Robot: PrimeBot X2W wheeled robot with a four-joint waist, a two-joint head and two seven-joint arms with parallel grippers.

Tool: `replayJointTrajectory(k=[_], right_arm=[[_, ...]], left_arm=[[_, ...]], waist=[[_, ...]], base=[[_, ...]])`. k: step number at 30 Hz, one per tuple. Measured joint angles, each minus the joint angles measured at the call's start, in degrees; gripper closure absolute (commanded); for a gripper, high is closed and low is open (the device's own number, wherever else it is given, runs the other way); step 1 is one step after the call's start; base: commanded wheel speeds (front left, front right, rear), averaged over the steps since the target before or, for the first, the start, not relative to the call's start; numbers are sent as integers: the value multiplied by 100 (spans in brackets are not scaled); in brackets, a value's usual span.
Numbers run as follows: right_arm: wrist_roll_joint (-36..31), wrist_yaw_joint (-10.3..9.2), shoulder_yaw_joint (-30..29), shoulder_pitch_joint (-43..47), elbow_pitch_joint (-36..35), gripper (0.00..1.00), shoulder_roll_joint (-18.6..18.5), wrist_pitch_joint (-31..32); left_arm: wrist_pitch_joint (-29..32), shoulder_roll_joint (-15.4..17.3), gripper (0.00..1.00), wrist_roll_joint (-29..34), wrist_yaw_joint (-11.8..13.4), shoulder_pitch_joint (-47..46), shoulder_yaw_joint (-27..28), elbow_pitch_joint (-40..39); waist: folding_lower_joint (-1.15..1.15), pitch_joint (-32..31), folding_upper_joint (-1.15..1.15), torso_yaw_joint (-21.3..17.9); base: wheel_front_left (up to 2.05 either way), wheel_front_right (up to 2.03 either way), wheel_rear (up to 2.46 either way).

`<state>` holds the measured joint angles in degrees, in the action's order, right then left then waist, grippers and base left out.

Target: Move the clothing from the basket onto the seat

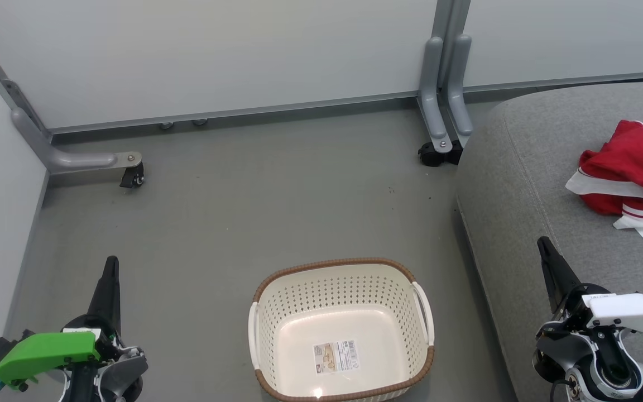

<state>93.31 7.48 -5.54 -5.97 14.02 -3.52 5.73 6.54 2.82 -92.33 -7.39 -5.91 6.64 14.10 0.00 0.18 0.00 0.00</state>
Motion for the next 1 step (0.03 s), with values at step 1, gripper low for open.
replayJointTrajectory(k=[1], right_arm=[[-1,0,-1,-1,0,100,0,1]], left_arm=[[0,0,100,0,0,0,0,0]], waist=[[0,0,0,0]], base=[[0,0,0]])
